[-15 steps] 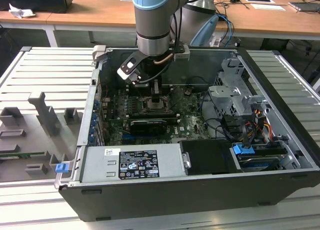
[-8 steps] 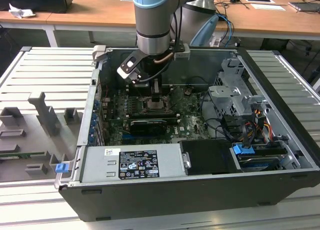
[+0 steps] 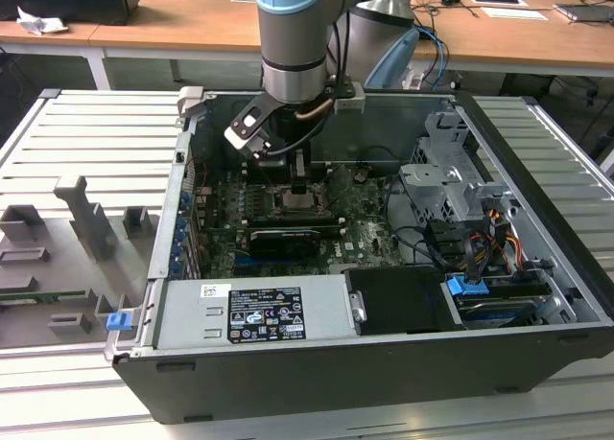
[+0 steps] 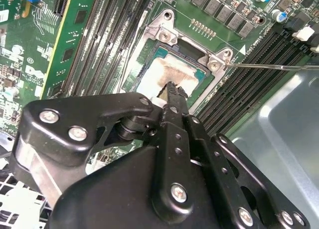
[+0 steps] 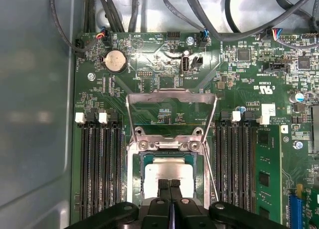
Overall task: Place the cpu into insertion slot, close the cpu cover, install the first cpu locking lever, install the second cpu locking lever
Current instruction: 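Close the cpu cover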
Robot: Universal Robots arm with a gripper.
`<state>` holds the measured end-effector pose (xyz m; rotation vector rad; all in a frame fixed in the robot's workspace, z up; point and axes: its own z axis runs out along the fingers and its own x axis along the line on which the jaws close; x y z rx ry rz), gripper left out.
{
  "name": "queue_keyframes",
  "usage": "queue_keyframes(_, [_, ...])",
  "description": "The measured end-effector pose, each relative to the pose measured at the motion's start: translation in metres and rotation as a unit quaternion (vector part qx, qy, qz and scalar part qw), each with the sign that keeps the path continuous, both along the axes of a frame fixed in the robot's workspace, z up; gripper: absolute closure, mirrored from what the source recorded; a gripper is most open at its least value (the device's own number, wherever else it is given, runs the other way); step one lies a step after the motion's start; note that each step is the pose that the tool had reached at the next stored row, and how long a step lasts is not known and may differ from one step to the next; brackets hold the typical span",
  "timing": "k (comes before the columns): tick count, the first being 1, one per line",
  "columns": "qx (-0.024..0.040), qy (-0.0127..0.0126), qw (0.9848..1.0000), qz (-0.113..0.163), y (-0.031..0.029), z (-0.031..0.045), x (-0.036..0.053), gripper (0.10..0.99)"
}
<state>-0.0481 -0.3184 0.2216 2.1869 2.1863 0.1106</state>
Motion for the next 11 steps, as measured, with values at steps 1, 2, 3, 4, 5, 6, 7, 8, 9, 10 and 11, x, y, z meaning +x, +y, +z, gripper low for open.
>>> queue_keyframes(1, [0.0000,0.0002,1.0000,0.000,0.0000,0.0018,0.0000,0.980])
queue_keyframes(2, [-0.0001,0.0003,1.0000,0.000,0.0000,0.0037,0.0000,0.980])
queue_keyframes(3, [0.0000,0.0003,1.0000,0.000,0.0000,0.0051,0.0000,0.980])
queue_keyframes(4, [0.0001,0.0005,1.0000,0.000,0.0001,0.0056,0.0002,0.980])
queue_keyframes(5, [0.0000,0.0019,1.0000,0.000,0.0000,0.0059,0.0020,0.980])
queue_keyframes(6, [0.0000,0.0062,1.0000,0.000,0.0000,0.0059,0.0074,0.980])
queue_keyframes(7, [-0.0001,0.0094,1.0000,0.000,0.0000,0.0063,0.0106,0.980])
queue_keyframes(8, [-0.0001,0.0109,0.9999,0.000,0.0000,0.0077,0.0109,0.980])
queue_keyframes(9, [0.0000,0.0119,0.9999,0.000,0.0000,0.0109,0.0109,0.980])
queue_keyframes(10, [0.0000,0.0122,0.9999,0.000,0.0000,0.0131,0.0109,0.980])
queue_keyframes(11, [0.0000,0.0122,0.9999,0.000,0.0000,0.0147,0.0109,0.980])
